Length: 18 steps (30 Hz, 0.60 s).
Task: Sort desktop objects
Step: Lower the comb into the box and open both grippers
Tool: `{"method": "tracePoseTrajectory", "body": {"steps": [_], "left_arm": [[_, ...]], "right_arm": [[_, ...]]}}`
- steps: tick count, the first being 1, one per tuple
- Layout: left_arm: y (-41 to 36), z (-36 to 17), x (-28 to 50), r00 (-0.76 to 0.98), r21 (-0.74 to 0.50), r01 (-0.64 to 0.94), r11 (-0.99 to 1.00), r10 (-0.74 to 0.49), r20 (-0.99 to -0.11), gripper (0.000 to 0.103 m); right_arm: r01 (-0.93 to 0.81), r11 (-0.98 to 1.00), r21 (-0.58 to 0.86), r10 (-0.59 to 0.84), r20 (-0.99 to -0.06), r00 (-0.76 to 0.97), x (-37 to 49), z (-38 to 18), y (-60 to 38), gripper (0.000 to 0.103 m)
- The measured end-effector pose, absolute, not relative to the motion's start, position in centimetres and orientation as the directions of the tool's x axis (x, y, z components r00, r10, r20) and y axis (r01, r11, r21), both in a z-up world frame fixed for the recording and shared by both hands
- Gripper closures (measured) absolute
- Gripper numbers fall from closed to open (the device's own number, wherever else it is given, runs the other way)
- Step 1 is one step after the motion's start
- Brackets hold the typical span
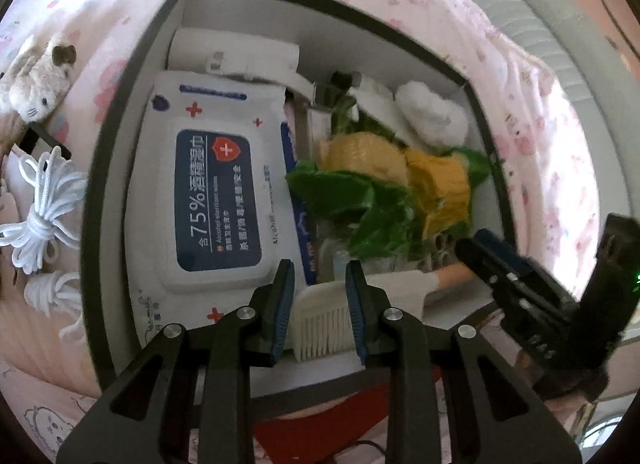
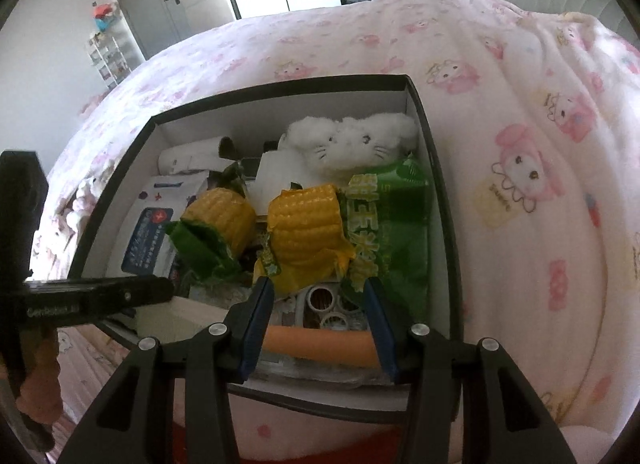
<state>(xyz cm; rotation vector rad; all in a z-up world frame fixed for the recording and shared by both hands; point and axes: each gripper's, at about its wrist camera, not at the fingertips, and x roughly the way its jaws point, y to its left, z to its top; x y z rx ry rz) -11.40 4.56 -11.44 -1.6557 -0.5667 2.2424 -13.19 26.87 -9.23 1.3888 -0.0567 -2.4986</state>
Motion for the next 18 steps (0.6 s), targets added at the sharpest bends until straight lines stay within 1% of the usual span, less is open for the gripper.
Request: {"method": "tracePoseTrajectory", "body": {"steps": [3,7,9,11,12,15,17,18], "left_arm": [[4.1,-11.0,-11.6,-0.320,-0.512,0.002,-0.859,0.484,-0.814,0.078],[5.6,-12.0,-11.3,-0.268,-0.468,-0.024,-0.883,0.457,-0.848,0.078],[6.0,-12.0,-11.2,-0.278,-0.443,-0.035,-0.896,0.435,-0.856,0.078],[6.0,-11.3,-11.0,-0.306,-0.446,-0.041,-0.894,0.436,-0.846,0.078],[5.8,-10.7,-10.8,-0.326,-0.452,-0.046,-0.891,0.441,-0.836,0.075],[5.5,-8.6,-10.0,-0.385,-0.453,-0.063,-0.889,0.441,-0.811,0.064],[5.5,-6.8,-9.1,-0.425,-0.421,-0.091,-0.902,0.418,-0.803,0.063],[5.5,-5.8,-8.4,-0.442,-0.405,-0.107,-0.908,0.409,-0.798,0.063]], "right_arm": [[0.231,-0.964,0.133,-0.234,-0.836,-0.496,-13.3,-9.4,26.3,0.060],[0.239,-0.967,0.086,-0.197,-0.851,-0.488,-13.1,-9.7,25.8,0.058],[0.238,-0.970,0.053,-0.167,-0.857,-0.487,-13.1,-10.0,25.5,0.058],[0.234,-0.972,0.004,-0.122,-0.863,-0.491,-13.0,-10.2,25.0,0.057],[0.233,-0.972,-0.007,-0.112,-0.865,-0.489,-13.0,-10.2,24.8,0.057],[0.241,-0.970,-0.006,-0.118,-0.861,-0.494,-12.6,-9.1,24.5,0.057],[0.231,-0.972,-0.030,-0.099,-0.845,-0.525,-11.8,-7.5,24.2,0.057],[0.230,-0.973,-0.019,-0.110,-0.838,-0.534,-11.4,-6.2,24.0,0.057]]}}
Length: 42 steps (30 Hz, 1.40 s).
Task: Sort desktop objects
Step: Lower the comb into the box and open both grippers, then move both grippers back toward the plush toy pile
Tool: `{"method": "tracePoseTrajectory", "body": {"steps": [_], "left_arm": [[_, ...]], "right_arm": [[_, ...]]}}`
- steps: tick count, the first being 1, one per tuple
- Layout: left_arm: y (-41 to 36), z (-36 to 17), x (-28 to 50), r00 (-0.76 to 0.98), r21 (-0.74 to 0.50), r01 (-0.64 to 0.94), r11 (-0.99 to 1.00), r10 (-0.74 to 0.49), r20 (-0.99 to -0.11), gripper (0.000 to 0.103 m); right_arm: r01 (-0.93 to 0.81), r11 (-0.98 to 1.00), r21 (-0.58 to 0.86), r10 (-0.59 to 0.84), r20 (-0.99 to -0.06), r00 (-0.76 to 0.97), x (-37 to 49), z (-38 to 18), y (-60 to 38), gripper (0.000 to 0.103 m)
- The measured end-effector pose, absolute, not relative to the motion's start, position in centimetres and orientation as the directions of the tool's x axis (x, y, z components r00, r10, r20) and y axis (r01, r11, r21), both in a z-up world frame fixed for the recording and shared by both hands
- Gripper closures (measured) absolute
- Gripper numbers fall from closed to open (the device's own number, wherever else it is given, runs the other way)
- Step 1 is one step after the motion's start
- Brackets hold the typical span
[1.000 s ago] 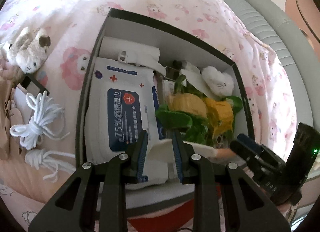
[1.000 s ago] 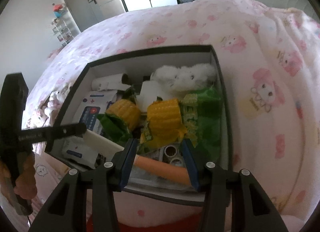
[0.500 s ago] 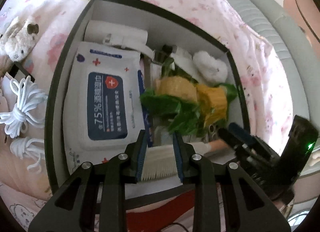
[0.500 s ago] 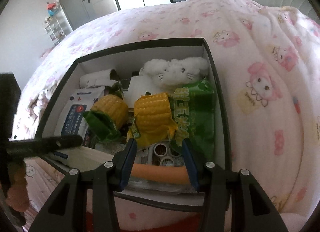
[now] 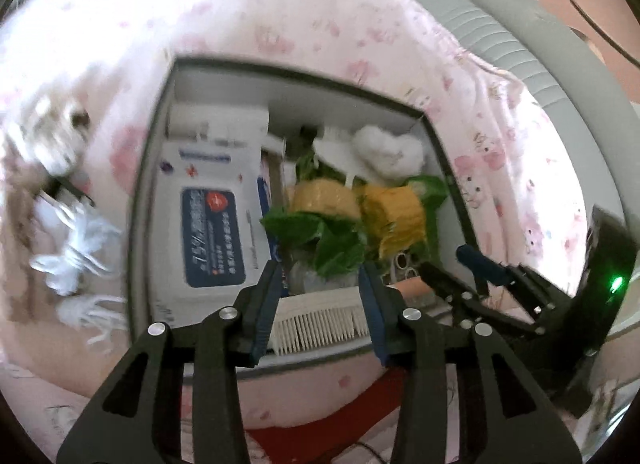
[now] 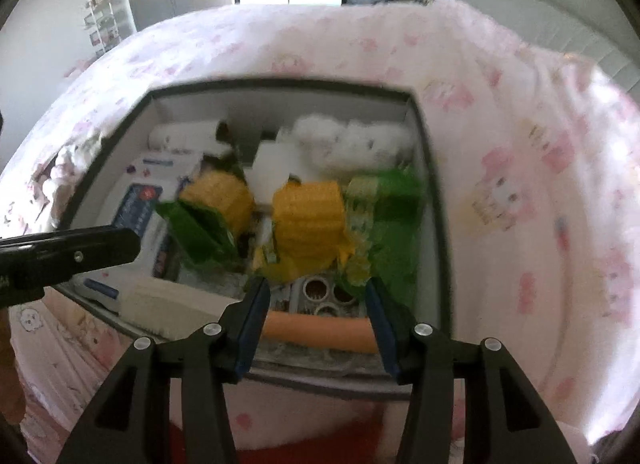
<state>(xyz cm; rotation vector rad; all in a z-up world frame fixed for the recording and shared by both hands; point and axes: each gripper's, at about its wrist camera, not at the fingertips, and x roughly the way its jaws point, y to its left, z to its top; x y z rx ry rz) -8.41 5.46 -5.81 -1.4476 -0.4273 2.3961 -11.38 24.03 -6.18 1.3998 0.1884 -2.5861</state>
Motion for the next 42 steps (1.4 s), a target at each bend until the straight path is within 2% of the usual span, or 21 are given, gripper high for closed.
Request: {"method": "tracePoseTrajectory", "body": {"steps": [4,7,13,18,25,28,30,32,36,40,42], "left_arm": [[4.6,-3.8,-7.1,-0.488,-0.386,-0.137,-0.912,0.402,-0.775,0.061],[4.1,-3.4,-6.4,-0.512,-0.338,-0.111,-0.935,0.345,-0.787,0.063],[-1.5,-3.5,-4.2,-0.539,-0.383,-0.020,-0.924,0.333,-0.774,0.064],[-6.6,-3.5,-2.2,-0.562,-0.403,0.046,-0.914,0.310,-0.767,0.064],[-14.9,-5.1,-1.0,-0.584,-0.463,0.222,-0.858,0.263,-0.768,0.064],[-17.5,-6.6,-1.6,-0.562,-0.405,0.326,-0.854,0.169,-0.810,0.064],[-18.4,-8.0,-2.3,-0.527,-0.369,0.374,-0.851,0.133,-0.839,0.065],[-19.1,-9.0,-2.6,-0.504,-0.372,0.398,-0.839,0.139,-0.852,0.065],[-20.0,-10.0,-2.7,-0.502,-0.386,0.402,-0.831,0.153,-0.851,0.065],[-19.2,-10.1,-3.9,-0.494,-0.455,0.314,-0.833,0.266,-0.828,0.065],[-17.8,-10.3,-5.1,-0.474,-0.450,0.260,-0.854,0.293,-0.831,0.065]], "right_arm": [[0.243,-0.970,0.020,-0.159,-0.808,-0.567,-10.3,-3.0,22.4,0.050],[0.258,-0.966,-0.004,-0.152,-0.799,-0.582,-10.1,-2.5,19.7,0.050],[0.296,-0.953,0.067,-0.226,-0.810,-0.542,-9.5,-2.7,14.7,0.050],[0.387,-0.920,0.065,-0.280,-0.801,-0.530,-8.8,-2.7,9.1,0.050],[0.504,-0.849,0.159,-0.421,-0.781,-0.462,-8.7,-3.3,2.0,0.050],[0.509,-0.843,0.172,-0.463,-0.713,-0.527,-8.1,-4.1,0.2,0.050],[0.493,-0.849,0.191,-0.452,-0.746,-0.489,-8.5,-5.8,-1.0,0.052],[0.471,-0.851,0.233,-0.449,-0.788,-0.422,-9.0,-7.7,-2.0,0.057],[0.470,-0.867,0.164,-0.375,-0.836,-0.400,-9.2,-9.4,-2.9,0.057],[0.458,-0.863,0.214,-0.410,-0.827,-0.386,-8.3,-8.5,-0.6,0.057],[0.438,-0.872,0.218,-0.404,-0.826,-0.393,-7.4,-8.2,0.6,0.057]]}}
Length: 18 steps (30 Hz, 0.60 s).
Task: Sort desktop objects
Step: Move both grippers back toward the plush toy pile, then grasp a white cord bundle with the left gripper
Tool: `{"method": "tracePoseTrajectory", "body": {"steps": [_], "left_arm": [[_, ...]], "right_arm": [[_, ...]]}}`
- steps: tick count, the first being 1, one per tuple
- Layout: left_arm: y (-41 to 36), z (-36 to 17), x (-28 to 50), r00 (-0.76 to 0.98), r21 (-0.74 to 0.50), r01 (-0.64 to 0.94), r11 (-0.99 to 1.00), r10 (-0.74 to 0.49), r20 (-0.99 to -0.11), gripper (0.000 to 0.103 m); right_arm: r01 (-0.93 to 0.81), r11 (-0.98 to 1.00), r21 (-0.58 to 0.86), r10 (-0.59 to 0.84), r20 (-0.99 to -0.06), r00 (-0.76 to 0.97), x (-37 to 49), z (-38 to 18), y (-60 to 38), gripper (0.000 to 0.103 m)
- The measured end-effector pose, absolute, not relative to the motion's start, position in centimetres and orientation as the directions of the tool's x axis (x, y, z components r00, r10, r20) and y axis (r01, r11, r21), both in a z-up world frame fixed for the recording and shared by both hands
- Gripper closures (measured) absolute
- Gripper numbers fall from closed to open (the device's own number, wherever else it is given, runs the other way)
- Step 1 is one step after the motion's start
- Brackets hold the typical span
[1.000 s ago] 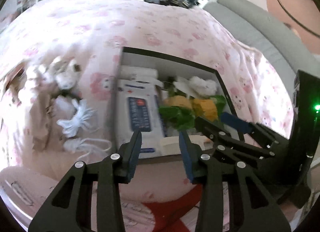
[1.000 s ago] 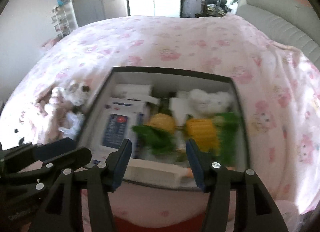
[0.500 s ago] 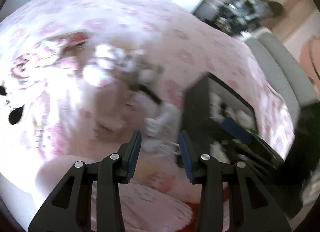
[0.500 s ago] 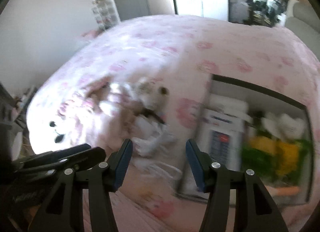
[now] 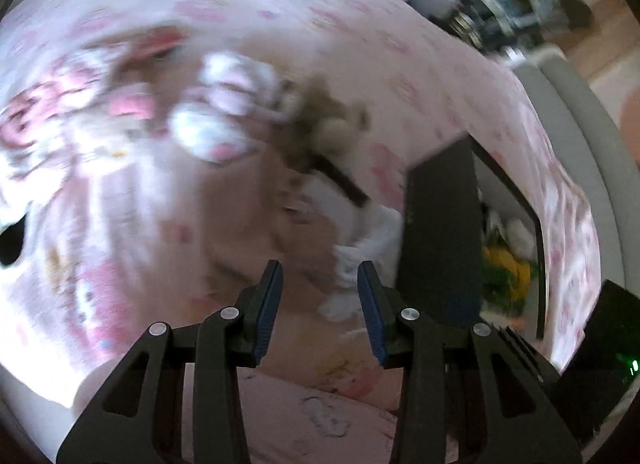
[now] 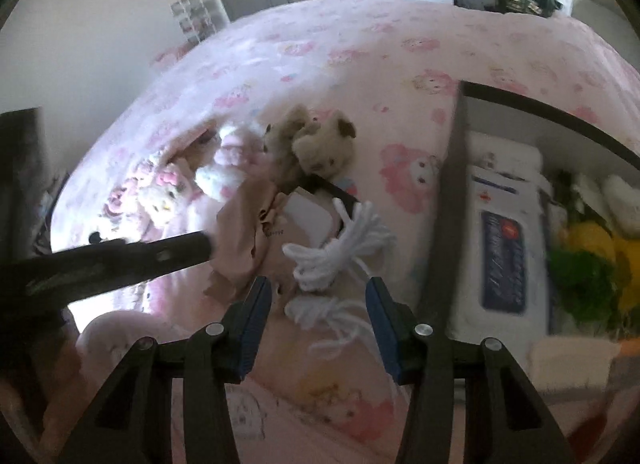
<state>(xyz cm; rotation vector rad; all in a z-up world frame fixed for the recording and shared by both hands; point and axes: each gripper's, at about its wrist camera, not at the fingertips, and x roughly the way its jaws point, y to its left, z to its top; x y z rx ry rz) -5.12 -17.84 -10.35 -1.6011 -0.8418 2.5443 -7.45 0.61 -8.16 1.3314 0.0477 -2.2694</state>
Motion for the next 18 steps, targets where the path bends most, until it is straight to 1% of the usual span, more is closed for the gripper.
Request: {"method": "tracePoseTrajectory", "body": {"steps": [1,3,6,7,10,12,13,14,15,18], "left_arm": [[-16.8,-10.7,-5.8,-0.454,-0.432,0.243,-0.868,0.292,-0.842,0.065],[-15.2,-11.3,-6.9,-0.411,-0.373,0.236,-0.897,0.256,-0.875,0.065],[-12.9,-12.5,-8.3,-0.359,-0.298,0.201,-0.933,0.213,-0.909,0.065],[-12.5,-12.7,-8.7,-0.358,-0.284,0.197,-0.939,0.200,-0.912,0.063],[-12.1,-13.6,-9.9,-0.348,-0.259,0.210,-0.943,0.175,-0.921,0.058],[-12.2,-14.5,-10.5,-0.341,-0.262,0.222,-0.939,0.177,-0.923,0.058],[-12.3,-15.3,-10.8,-0.324,-0.269,0.228,-0.936,0.187,-0.927,0.063],[-12.2,-15.5,-10.8,-0.309,-0.277,0.227,-0.934,0.201,-0.930,0.074],[-12.2,-15.7,-10.7,-0.296,-0.295,0.225,-0.929,0.223,-0.929,0.087],[-13.0,-14.4,-9.6,-0.314,-0.307,0.248,-0.919,0.224,-0.923,0.091]], "right_arm": [[0.434,-0.865,0.253,-0.430,-0.820,-0.379,-6.8,-8.3,1.5,0.062],[0.431,-0.854,0.290,-0.456,-0.818,-0.352,-6.2,-8.9,1.8,0.066],[0.400,-0.875,0.273,-0.418,-0.843,-0.339,-5.3,-10.8,2.2,0.066],[0.384,-0.878,0.287,-0.419,-0.849,-0.324,-5.4,-11.7,2.4,0.066],[0.325,-0.877,0.353,-0.446,-0.849,-0.282,-6.6,-13.9,2.8,0.066],[0.320,-0.869,0.378,-0.461,-0.852,-0.247,-7.3,-15.0,2.4,0.066],[0.314,-0.866,0.389,-0.468,-0.852,-0.236,-7.7,-15.4,2.2,0.066],[0.311,-0.867,0.388,-0.465,-0.855,-0.229,-7.9,-15.6,1.9,0.066],[0.308,-0.863,0.400,-0.473,-0.855,-0.214,-8.1,-15.8,1.7,0.066],[0.318,-0.858,0.404,-0.480,-0.851,-0.213,-8.0,-15.7,1.3,0.066]]}}
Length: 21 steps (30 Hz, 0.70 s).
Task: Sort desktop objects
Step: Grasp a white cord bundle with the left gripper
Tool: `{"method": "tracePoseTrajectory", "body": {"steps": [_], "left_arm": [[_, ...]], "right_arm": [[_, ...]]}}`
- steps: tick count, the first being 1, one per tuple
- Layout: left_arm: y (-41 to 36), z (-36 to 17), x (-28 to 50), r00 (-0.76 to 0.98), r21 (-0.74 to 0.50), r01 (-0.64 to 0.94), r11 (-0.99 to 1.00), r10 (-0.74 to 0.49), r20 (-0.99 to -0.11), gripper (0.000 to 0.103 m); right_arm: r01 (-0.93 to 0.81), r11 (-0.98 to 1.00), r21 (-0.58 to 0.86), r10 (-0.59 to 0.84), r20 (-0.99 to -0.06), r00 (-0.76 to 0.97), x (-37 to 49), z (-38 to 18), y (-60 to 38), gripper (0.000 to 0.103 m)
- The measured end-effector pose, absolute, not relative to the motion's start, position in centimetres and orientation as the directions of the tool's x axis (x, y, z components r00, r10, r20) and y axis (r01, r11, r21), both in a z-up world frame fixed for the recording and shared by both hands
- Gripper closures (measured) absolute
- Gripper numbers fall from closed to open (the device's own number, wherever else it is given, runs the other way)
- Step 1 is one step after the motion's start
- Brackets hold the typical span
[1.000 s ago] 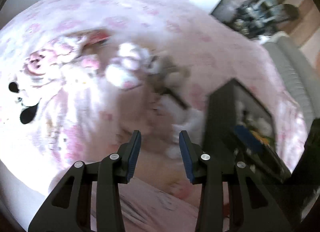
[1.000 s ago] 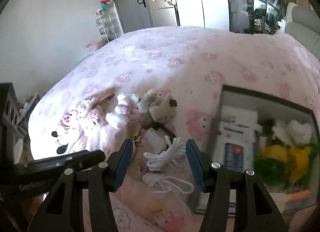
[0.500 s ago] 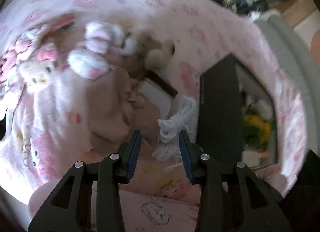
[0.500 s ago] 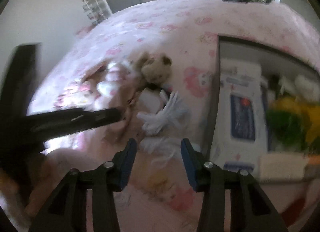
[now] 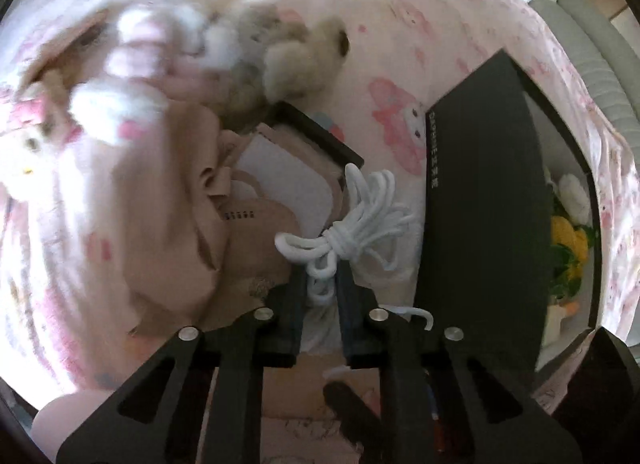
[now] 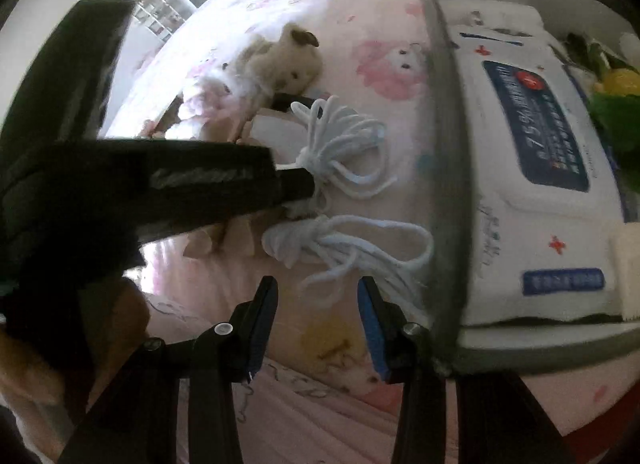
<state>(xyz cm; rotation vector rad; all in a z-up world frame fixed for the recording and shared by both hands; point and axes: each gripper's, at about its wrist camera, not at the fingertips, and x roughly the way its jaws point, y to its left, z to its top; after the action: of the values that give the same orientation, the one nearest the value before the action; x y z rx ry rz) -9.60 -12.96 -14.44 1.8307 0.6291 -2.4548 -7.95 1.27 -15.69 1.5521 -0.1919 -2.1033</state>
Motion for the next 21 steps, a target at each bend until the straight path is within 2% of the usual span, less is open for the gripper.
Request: {"method": "tracePoseTrajectory", "body": {"steps": [5,9,12,16,21], "left_arm": [[-15.5,-11.2,-6.2,-0.360,-0.294,0.319,-0.901,0.172,-0.917,0.090],[-17.4,-10.5,-4.3,-0.388,-0.306,0.370,-0.877,0.153,-0.909,0.090],[-19.1,-11.2,-3.8,-0.382,-0.283,0.408,-0.868,0.120,-0.916,0.090],[-21.1,-11.5,-2.2,-0.398,-0.321,0.457,-0.830,0.132,-0.908,0.090],[-23.3,-11.9,-0.9,-0.396,-0.326,0.510,-0.796,0.119,-0.910,0.090]], "right_arm": [[0.327,-0.851,0.411,-0.492,-0.842,-0.222,-7.5,-15.0,1.5,0.066],[0.379,-0.834,0.402,-0.497,-0.845,-0.198,-7.3,-14.3,0.2,0.062],[0.440,-0.834,0.334,-0.457,-0.865,-0.210,-6.4,-13.8,-0.7,0.062],[0.518,-0.817,0.254,-0.427,-0.870,-0.247,-5.2,-12.5,-1.5,0.061],[0.621,-0.767,0.160,-0.430,-0.847,-0.313,-4.8,-10.4,-2.6,0.056]]}}
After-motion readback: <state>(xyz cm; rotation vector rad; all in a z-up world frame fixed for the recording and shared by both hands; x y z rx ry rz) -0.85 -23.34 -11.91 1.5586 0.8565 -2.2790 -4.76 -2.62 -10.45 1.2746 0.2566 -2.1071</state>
